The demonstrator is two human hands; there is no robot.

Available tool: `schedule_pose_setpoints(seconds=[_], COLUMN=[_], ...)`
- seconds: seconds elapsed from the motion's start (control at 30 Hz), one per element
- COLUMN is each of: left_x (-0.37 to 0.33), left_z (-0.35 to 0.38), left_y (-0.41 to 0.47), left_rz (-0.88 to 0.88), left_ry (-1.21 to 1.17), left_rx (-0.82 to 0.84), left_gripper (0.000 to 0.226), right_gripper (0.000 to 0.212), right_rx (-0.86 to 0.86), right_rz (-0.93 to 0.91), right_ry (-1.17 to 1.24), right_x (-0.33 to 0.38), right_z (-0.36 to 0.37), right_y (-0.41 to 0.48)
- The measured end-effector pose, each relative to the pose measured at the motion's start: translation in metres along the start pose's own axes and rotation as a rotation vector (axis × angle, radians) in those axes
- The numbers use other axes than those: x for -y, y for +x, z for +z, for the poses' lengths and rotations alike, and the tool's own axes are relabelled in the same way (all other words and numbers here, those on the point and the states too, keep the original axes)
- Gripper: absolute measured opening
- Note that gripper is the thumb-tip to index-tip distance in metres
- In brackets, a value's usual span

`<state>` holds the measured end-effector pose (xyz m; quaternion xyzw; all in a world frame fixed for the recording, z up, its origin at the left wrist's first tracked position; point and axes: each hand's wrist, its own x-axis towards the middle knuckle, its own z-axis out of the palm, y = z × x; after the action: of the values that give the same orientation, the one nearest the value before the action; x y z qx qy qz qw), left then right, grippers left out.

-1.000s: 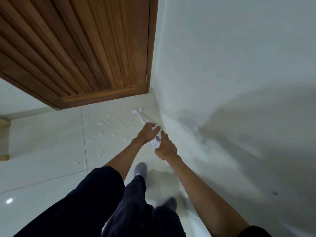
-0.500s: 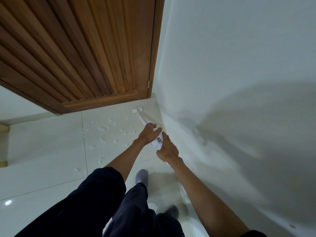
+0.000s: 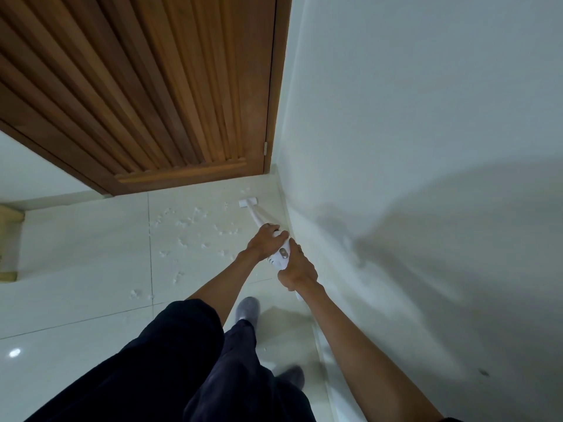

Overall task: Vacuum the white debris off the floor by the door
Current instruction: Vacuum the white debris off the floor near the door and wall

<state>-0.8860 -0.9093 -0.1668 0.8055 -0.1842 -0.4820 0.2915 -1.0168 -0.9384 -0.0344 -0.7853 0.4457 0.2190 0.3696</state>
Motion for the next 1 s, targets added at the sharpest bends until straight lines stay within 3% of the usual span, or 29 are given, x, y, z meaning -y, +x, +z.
schedule_pose_setpoints(seconds=[0.4, 0.9, 1.0], left_x=[0.004, -0.015, -0.027], left_z=[0.039, -0.006, -0.016], left_y=[-0.011, 0.035, 0.029], left_rz=[0.004, 0.01, 0.043], left_ry=[0.048, 0.085, 0.088], left_rx=[0.004, 0.004, 0.017], left_gripper=[0.081, 0.08, 0.066], right_gripper=[0.073, 0.072, 0.073], right_rx=[0.003, 0.015, 0.011], right_rz=[0.015, 0.022, 0.009], right_ry=[0.061, 0.14, 0.13], right_x=[-0.04, -0.001, 0.004], right_z=[0.006, -0.006, -0.01], right_y=[-0.019, 0.031, 0.036])
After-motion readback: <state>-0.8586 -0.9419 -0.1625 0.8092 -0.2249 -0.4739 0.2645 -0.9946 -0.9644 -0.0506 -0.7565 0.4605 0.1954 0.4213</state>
